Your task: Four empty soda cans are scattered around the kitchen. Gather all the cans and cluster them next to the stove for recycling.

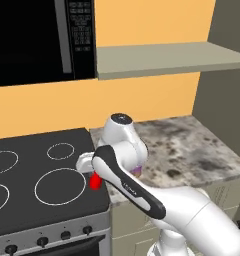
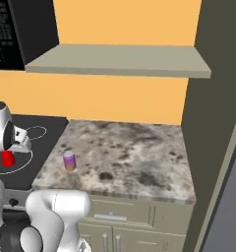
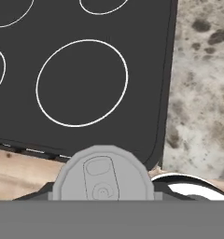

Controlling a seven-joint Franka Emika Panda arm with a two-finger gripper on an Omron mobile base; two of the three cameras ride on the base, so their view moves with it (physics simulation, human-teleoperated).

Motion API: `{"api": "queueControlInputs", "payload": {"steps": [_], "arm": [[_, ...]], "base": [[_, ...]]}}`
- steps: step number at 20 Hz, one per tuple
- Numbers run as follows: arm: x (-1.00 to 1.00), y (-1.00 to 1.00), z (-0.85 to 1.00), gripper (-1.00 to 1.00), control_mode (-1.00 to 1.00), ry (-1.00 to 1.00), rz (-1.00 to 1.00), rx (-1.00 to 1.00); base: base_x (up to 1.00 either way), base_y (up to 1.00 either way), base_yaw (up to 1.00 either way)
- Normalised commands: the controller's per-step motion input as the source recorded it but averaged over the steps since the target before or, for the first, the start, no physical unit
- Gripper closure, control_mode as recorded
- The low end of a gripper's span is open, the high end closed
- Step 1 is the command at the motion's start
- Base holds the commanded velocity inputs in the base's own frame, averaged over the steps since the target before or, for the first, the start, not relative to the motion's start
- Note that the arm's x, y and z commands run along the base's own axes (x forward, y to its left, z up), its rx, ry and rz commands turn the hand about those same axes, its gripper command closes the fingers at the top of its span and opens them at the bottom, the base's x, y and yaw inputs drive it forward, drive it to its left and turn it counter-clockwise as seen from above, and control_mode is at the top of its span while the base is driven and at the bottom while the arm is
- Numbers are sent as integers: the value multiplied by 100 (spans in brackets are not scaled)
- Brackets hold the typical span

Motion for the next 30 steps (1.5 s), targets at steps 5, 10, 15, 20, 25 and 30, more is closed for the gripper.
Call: {"api": "queueControlInputs", "payload": {"steps": [5, 10, 15, 20, 25, 30], "arm": [[0, 0, 0, 100, 100, 0, 0, 0], [0, 0, 0, 100, 100, 0, 0, 0], [0, 0, 0, 100, 100, 0, 0, 0], [0, 0, 0, 100, 100, 0, 0, 0], [4, 0, 0, 100, -100, 0, 0, 0], [41, -7, 0, 100, -100, 0, -16, -8]], "base": [[30, 21, -28], [1, 1, -1], [0, 0, 0], [0, 0, 0], [1, 0, 0], [0, 0, 0]]}}
